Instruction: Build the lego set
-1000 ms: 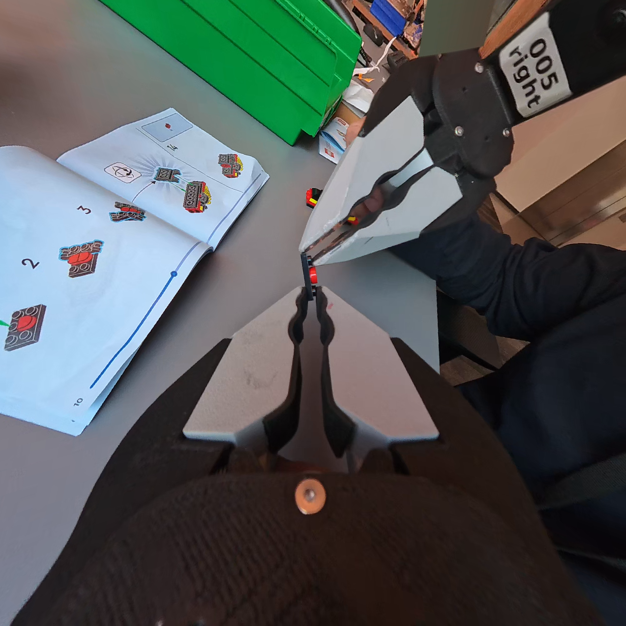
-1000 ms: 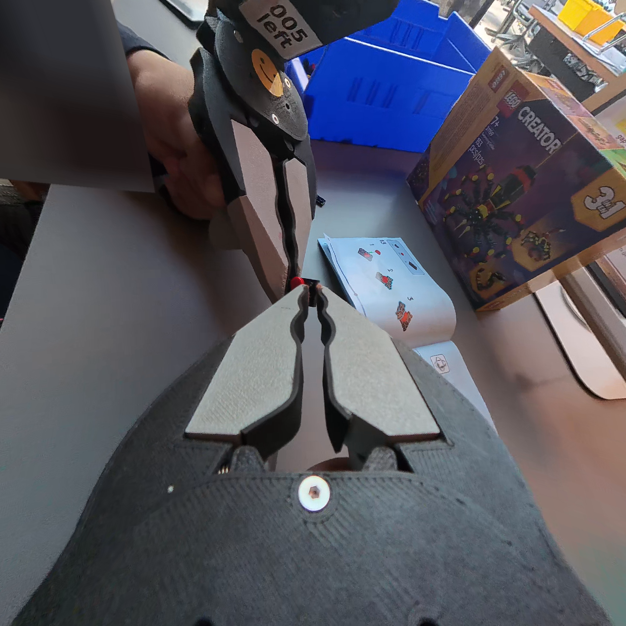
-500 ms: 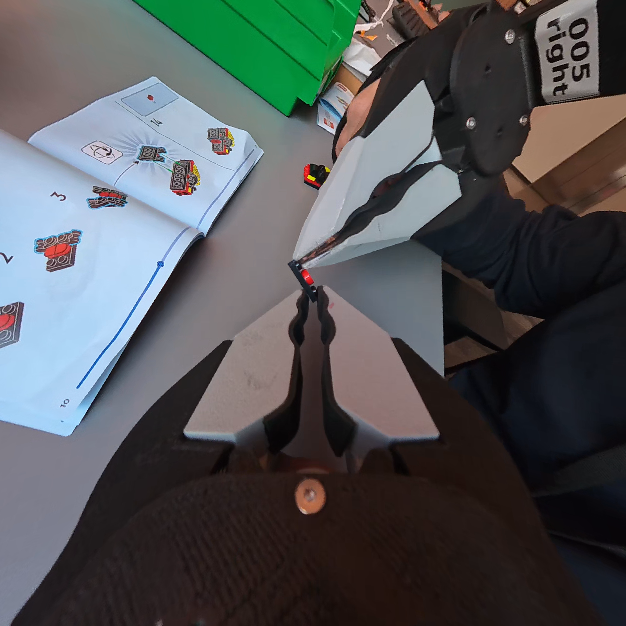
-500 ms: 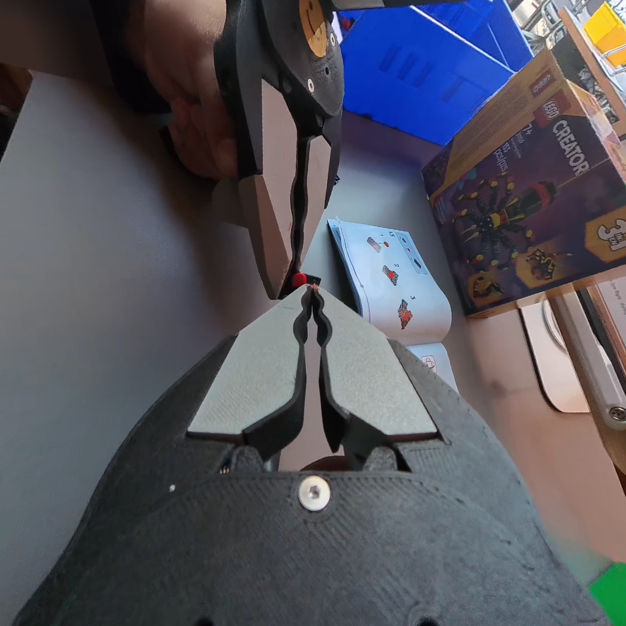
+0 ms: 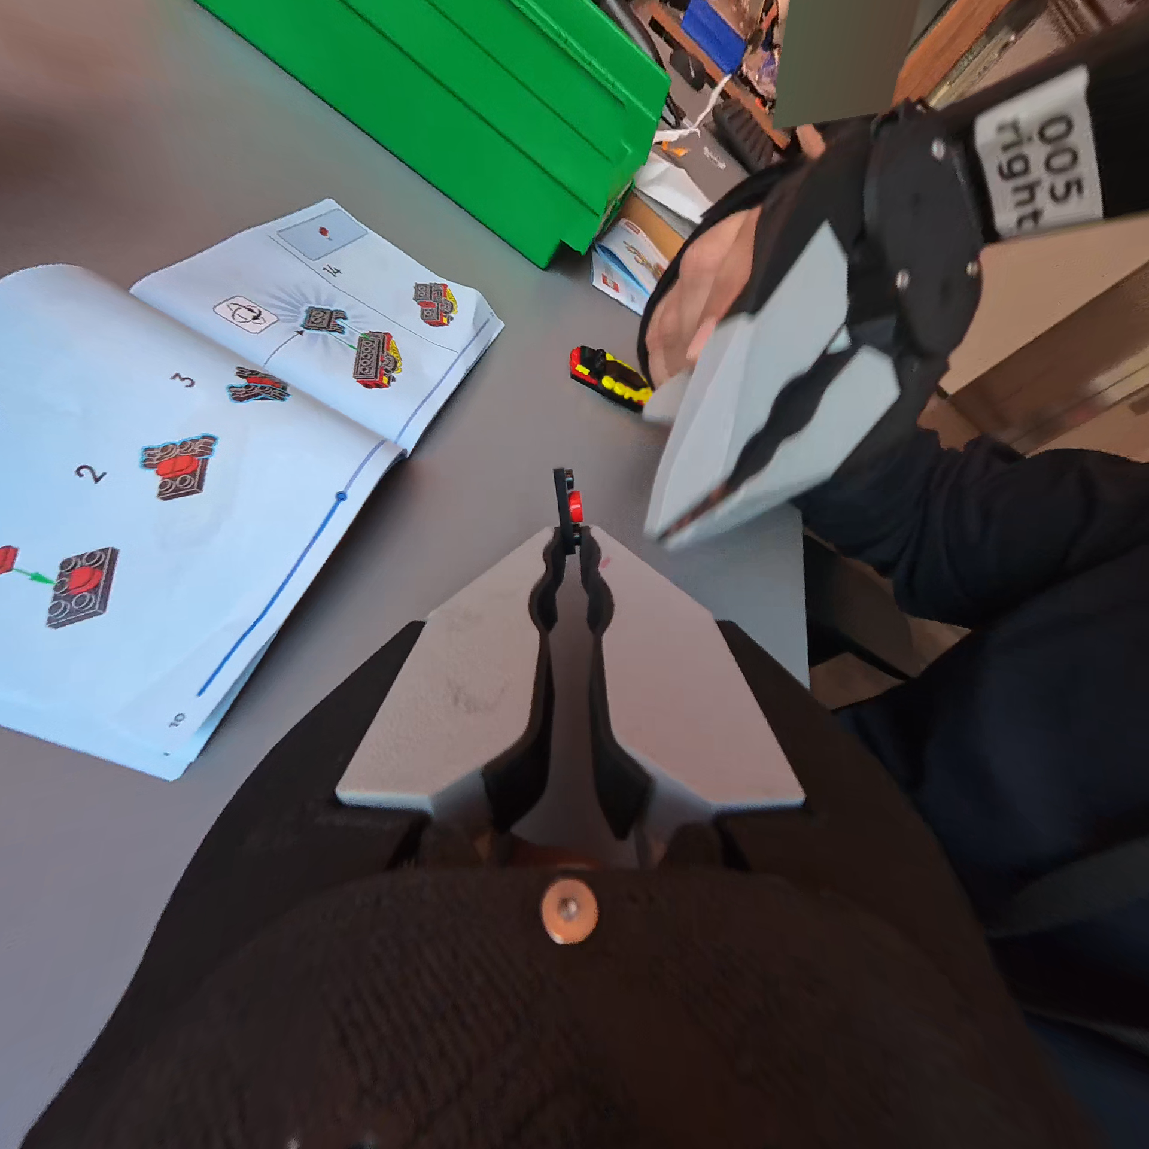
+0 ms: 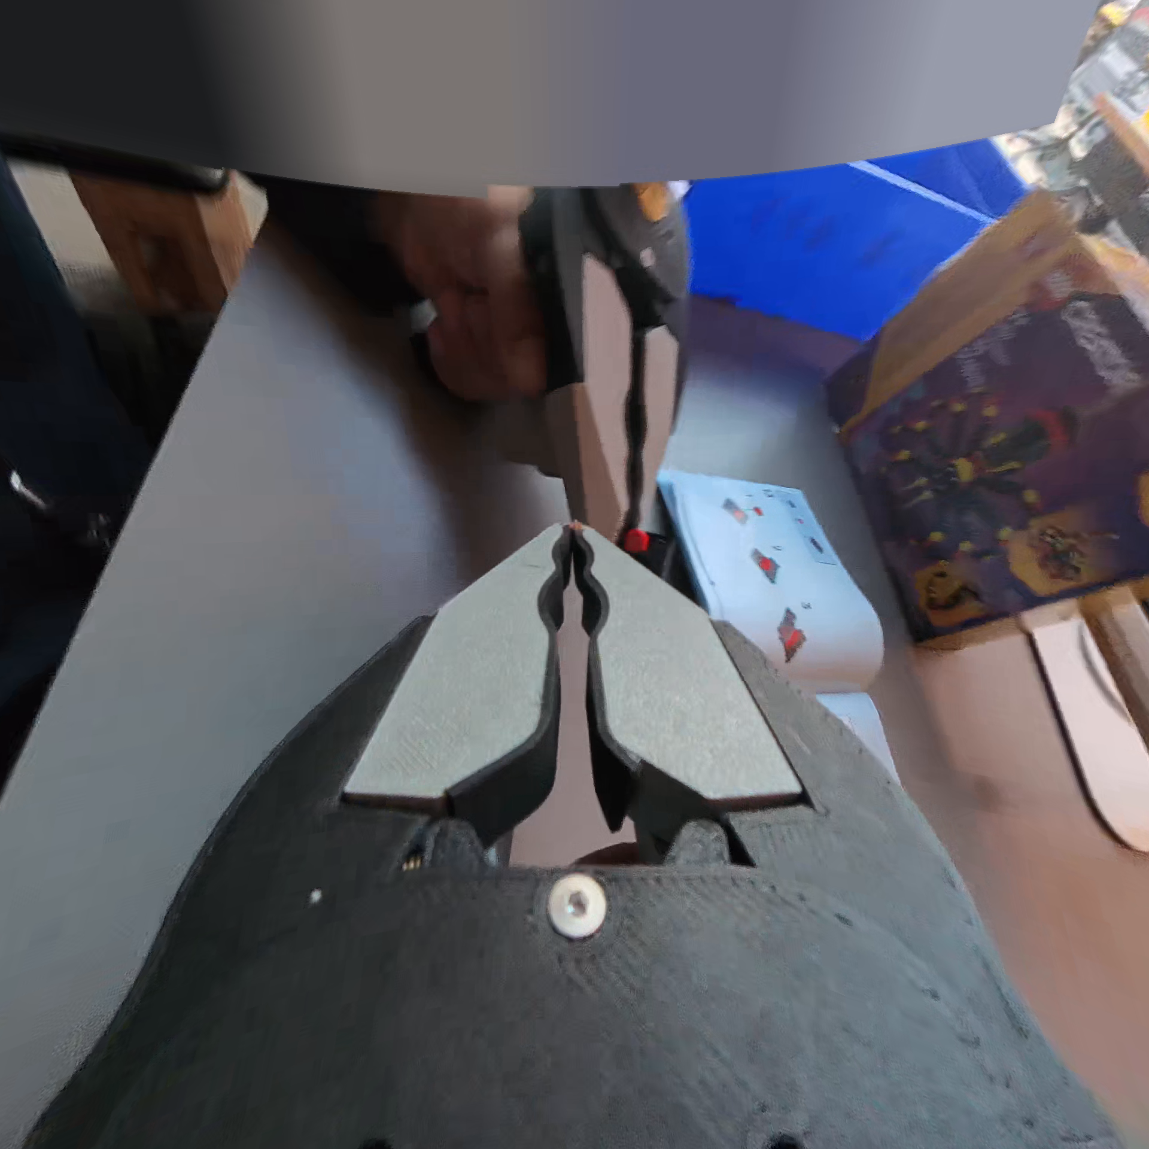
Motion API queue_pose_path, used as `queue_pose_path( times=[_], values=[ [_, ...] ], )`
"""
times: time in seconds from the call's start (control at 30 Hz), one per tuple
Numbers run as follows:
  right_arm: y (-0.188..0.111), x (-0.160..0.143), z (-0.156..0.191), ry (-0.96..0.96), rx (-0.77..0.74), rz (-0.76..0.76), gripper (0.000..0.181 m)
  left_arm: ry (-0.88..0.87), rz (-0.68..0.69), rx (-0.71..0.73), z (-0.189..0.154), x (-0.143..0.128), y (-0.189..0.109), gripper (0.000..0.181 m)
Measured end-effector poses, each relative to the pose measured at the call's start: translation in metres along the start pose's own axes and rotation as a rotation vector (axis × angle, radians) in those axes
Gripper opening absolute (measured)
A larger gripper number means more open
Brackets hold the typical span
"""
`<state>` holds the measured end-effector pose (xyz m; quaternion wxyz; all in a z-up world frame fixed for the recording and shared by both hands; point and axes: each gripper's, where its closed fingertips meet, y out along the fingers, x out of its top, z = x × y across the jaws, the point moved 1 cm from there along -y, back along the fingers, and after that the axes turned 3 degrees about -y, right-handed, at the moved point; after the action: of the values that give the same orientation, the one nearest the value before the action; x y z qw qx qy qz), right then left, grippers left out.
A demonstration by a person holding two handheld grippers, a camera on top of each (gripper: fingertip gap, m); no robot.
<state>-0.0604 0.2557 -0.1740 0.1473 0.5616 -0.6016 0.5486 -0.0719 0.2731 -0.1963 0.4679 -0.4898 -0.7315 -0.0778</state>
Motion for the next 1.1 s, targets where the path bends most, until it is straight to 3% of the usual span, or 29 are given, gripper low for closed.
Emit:
queue_pose_path(
  times=[0.1, 0.27, 0.9, 1.0, 1.1],
  values=[
    [-0.019, 0.009, -0.015, 0.105, -0.034, -0.121, 0.012, 0.010, -0.006, 0.001, -0.001, 0.001, 0.001, 0.001],
    [-0.006, -0.005, -0.008, -0.027, -0.086, 0.003, 0.022, 0.007, -0.014, -0.027, -0.005, 0.002, 0.001, 0.001],
    [-0.003, -0.011, -0.004, -0.072, -0.083, 0.017, 0.012, 0.031, 0.027, -0.057, -0.013, -0.004, 0.004, 0.001],
    [-0.005, -0.013, -0.006, -0.076, -0.075, 0.010, 0.000, 0.067, 0.062, -0.053, -0.016, -0.009, 0.007, 0.001],
    [-0.005, -0.013, -0.004, -0.076, -0.056, 0.002, 0.000, 0.077, 0.063, -0.042, -0.016, -0.009, 0.007, 0.001]
  ],
)
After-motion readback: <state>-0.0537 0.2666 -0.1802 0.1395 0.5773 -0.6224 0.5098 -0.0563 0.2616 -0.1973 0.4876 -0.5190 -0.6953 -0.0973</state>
